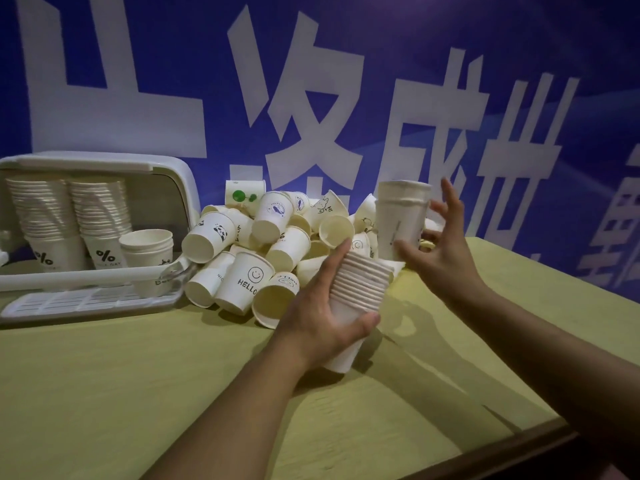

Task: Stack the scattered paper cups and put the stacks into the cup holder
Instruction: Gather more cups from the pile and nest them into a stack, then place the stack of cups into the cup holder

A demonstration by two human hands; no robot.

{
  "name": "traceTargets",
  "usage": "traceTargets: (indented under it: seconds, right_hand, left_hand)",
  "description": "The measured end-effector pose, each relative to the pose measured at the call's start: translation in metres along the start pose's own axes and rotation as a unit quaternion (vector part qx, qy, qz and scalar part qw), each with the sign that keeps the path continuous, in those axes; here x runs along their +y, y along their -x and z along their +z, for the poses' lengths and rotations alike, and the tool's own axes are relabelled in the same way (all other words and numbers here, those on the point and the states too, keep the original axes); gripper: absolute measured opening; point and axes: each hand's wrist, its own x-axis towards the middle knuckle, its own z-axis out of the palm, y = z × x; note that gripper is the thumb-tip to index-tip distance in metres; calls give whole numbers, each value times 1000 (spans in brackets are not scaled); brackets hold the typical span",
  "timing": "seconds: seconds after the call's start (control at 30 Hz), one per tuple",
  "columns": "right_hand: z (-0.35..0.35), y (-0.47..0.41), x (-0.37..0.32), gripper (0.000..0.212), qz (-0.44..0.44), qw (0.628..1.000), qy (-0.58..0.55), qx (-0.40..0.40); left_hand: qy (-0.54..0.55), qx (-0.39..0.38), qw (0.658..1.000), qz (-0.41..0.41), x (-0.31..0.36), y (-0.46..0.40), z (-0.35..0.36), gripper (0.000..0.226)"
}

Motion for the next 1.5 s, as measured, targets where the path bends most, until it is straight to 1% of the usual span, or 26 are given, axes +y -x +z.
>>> traceTargets:
  seconds: [0.07, 0.23, 0.27, 0.37, 0.43, 0.5, 0.6, 0.73, 0.83, 0.97, 1.03, 1.1, 1.2, 1.3, 1.4, 1.5]
  right_hand:
    - [1, -4, -10, 98, -6, 1000, 1, -9]
    - [12, 0, -25, 80, 12, 998, -27, -47]
    - [16, 4, -25, 74, 16, 997, -39, -61]
    - [28, 21, -23, 43, 28, 991, -91, -95]
    - [35, 32, -22, 34, 27, 990, -91, -99]
    - [40, 39, -23, 32, 24, 992, -78, -97]
    - [39, 41, -31, 32, 26, 991, -85, -99]
    - [41, 35, -45, 33, 21, 990, -53, -131]
    - [59, 34, -50, 33, 27, 987, -71, -142]
    - [106, 40, -61, 34, 29, 976, -117, -182]
    - [135, 43, -70, 35, 45, 965, -160, -204]
    - [164, 47, -78, 34, 72, 948, -203, -236]
    - [200, 57, -78, 20, 113, 925, -233, -278]
    - [224, 75, -64, 19, 134, 898, -260, -329]
    - [232, 76, -52, 24, 166, 882, -287, -335]
    - [235, 72, -46, 25, 231, 854, -354, -304]
  left_hand:
    - [-4, -5, 1000, -3, 1, 1, 1, 106]
    - [-1, 6, 1000, -7, -1, 0, 2, 113]
    - [5, 10, 1000, -10, -2, 0, 2, 115]
    - [43, 45, 998, -13, -5, -2, 4, 123]
    - [51, 77, 996, -6, -7, -2, 3, 127]
    - [50, 101, 994, 1, -7, -2, 1, 129]
    - [49, 110, 993, 10, -2, -3, -4, 125]
    - [53, 127, 990, 12, -1, 0, -14, 110]
    - [19, 140, 990, -18, -2, 8, -31, 101]
    - [-29, 155, 986, -56, -14, 39, -79, 96]
    - [-63, 172, 980, -72, -19, 56, -107, 96]
    - [-89, 217, 968, -85, -21, 67, -135, 95]
    - [-134, 292, 941, -101, -22, 70, -174, 92]
    - [-188, 346, 915, -90, -23, 62, -206, 90]
    - [-188, 384, 901, -67, -24, 39, -226, 92]
    - [-204, 399, 893, -45, -26, 12, -237, 90]
